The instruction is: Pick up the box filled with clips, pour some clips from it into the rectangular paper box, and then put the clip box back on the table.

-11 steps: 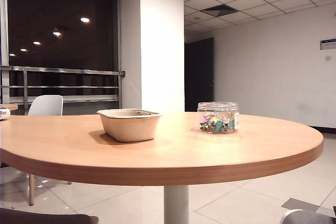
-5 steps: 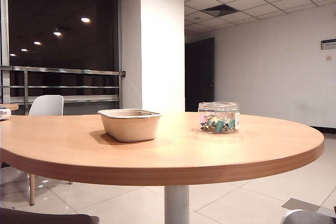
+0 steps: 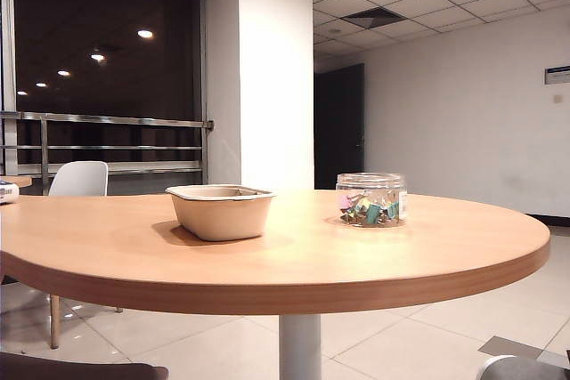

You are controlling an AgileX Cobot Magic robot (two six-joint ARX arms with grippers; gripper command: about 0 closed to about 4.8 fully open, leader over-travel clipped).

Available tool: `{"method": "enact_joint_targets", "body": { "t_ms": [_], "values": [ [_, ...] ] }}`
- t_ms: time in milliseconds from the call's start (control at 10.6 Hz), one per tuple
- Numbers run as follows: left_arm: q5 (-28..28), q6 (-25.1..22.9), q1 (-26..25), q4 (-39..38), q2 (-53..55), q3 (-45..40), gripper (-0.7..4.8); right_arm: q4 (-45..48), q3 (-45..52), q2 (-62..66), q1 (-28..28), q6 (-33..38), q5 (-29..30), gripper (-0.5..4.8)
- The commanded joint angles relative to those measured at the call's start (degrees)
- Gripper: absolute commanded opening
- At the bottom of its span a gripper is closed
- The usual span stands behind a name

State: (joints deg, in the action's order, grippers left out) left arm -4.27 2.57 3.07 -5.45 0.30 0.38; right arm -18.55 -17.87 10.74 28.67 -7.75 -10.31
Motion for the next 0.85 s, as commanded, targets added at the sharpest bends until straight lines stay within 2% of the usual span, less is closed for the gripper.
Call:
{"method": "enact_joint_targets", "body": {
  "t_ms": [94,188,564,658,752,846],
  "values": [
    [10.34,-7.02,-0.09,2.23,-0.15,0.02,-0.06,0.72,-0.2,-0.04,0.04,0.28,-0.11,0.0],
    [12.63,-6.67,-0.09,2.1,-0.13,0.02,-0.05,0.72,-0.2,-0.07,0.04,0.28,-0.11,0.0],
    [12.61,-6.64,-0.04,1.99,-0.15,0.02,-0.05,0.74,-0.2,-0.07,0.04,0.28,-0.11,0.0],
    [12.59,-6.64,-0.04,1.99,-0.15,0.02,-0.05,0.09,-0.17,-0.07,-0.17,-0.83,-8.2,0.0],
    [12.61,-6.64,-0.04,1.88,-0.13,0.02,-0.05,0.07,1.36,-0.46,-1.51,-0.81,-23.89,0.0],
    [12.61,-6.64,-0.04,1.86,-0.15,0.02,-0.05,2.27,3.13,-1.22,-2.62,-0.81,-23.91,0.0]
  ]
}}
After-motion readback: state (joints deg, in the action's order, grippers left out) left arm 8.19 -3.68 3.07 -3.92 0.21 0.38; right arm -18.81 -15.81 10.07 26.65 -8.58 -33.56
